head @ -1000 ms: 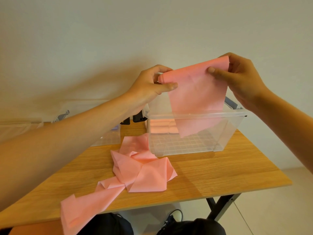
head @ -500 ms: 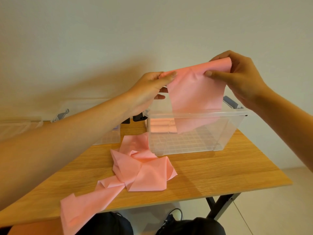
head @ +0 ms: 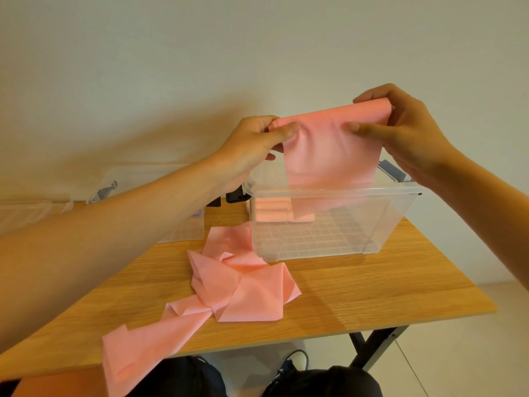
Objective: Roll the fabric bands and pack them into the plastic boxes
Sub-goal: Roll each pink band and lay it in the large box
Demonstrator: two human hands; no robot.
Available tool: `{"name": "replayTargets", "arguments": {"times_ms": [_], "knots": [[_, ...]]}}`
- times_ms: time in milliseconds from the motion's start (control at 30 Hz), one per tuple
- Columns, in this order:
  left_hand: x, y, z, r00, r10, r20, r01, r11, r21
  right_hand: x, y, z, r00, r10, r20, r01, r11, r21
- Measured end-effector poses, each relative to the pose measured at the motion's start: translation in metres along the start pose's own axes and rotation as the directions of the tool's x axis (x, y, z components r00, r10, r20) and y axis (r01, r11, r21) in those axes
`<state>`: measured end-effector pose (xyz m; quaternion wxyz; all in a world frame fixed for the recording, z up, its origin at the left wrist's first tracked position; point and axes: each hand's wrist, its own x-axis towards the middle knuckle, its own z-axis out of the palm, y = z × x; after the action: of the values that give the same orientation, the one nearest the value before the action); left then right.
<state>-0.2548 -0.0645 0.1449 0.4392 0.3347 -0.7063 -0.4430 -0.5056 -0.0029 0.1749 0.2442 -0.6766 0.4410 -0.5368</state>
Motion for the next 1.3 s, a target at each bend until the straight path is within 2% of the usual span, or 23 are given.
{"name": "replayTargets", "arguments": {"times_ms": [167,433,533,667,767,867,1000,1300], "knots": [[-0.0003,-0.0001,-0.0023,0.999,-0.028,0.044,0.034,0.991,-0.129,-0.0011,-0.0025,0.0008,1.0,-0.028,-0.012,0.028,1.0,-0.007],[0.0003,0.0005,0.0003,1.0,0.019,-0.001,-0.019,0.997,0.076,0.0003,0.0036,0.0038,0.998,0.007,-0.067,-0.011,0.998,-0.057],[0.0003,-0.0008,-0.0011,1.0,-0.001,-0.006,0.002,0.998,0.063,0.001,0.0033,0.002,0.998,0.005,-0.064,-0.007,0.999,-0.031],[0.0005,-0.0025,-0.0026,0.999,-0.038,-0.015,0.037,0.999,-0.023,0.0001,0.0001,0.0012,1.0,-0.02,0.007,0.02,1.0,-0.019],[0.0003,-0.0021,-0.004,1.0,-0.021,0.0,0.021,0.999,-0.048,-0.001,-0.0019,0.0039,1.0,-0.014,-0.017,0.013,0.999,-0.029],[-0.0003,-0.0014,-0.0037,0.999,0.035,0.037,-0.035,0.999,0.006,0.0002,0.0006,0.0044,0.999,-0.003,-0.044,0.001,0.999,-0.051],[0.0005,0.0013,-0.0016,0.997,0.072,-0.018,-0.07,0.993,0.098,0.0016,0.0056,0.003,0.998,0.03,-0.063,-0.037,0.994,-0.105],[0.0065,-0.0024,-0.0032,0.999,-0.03,-0.044,0.033,0.997,0.068,0.0016,0.0047,0.0004,1.0,-0.001,0.0,0.001,0.997,-0.075]]}}
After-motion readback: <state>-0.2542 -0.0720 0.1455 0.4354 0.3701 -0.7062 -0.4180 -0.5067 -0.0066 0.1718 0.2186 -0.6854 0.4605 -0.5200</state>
